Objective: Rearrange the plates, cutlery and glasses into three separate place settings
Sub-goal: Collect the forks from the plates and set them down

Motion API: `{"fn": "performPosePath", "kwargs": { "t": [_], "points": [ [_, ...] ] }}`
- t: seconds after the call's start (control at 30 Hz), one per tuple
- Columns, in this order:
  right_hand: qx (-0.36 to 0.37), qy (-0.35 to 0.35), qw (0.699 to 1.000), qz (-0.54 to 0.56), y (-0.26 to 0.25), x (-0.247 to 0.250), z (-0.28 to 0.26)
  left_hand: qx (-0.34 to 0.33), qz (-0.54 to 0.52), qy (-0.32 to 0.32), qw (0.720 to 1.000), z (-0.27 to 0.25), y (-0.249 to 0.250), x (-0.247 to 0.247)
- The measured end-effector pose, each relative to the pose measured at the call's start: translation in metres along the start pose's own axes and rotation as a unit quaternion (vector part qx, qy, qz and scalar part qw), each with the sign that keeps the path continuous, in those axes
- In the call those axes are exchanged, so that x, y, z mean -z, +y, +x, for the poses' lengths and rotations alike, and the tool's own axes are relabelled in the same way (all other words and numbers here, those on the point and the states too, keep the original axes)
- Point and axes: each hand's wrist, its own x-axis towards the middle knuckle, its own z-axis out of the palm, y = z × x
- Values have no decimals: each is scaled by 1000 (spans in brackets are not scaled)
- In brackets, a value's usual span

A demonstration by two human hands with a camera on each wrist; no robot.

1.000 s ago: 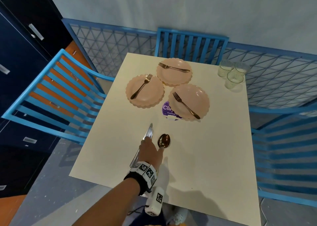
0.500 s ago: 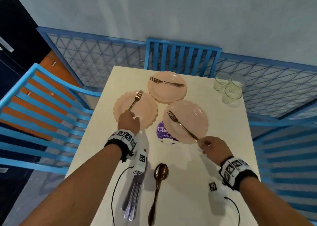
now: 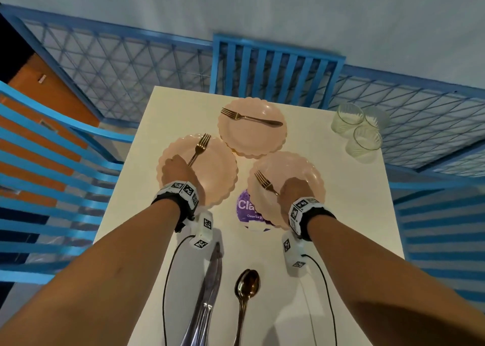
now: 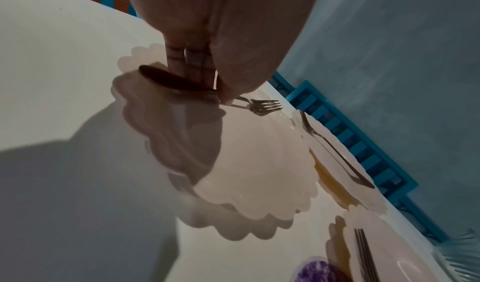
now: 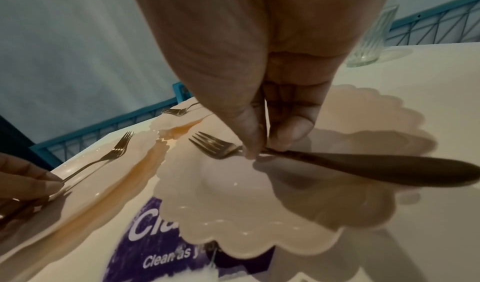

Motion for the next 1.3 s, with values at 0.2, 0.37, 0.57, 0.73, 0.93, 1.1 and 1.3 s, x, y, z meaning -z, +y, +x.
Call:
{"fn": "performPosePath", "kwargs": {
  "t": [0.2,0.37,0.57,0.73,0.93,1.1,1.3],
  "points": [
    [0,-33,999,-18,2,2,8,26,-68,-35,997,8,-4,6],
    [25,-52,993,100,-4,17,0,30,-338,-88,937,-3,-1,0],
    [82,-117,926,348,-69,36,2,58,-511,-226,827,-35,32,15],
    [83,-140,908,386,-110,38,31,38,-545,-228,806,-40,56,14],
    [71,-131,911,385,-125,39,53,47,-565,-234,790,-32,68,17],
    [87,-88,944,305,-127,50,75,14,-488,-202,849,-15,67,16],
    [152,16,987,47,-129,54,141,26,-476,-161,864,21,72,17]
  ]
}}
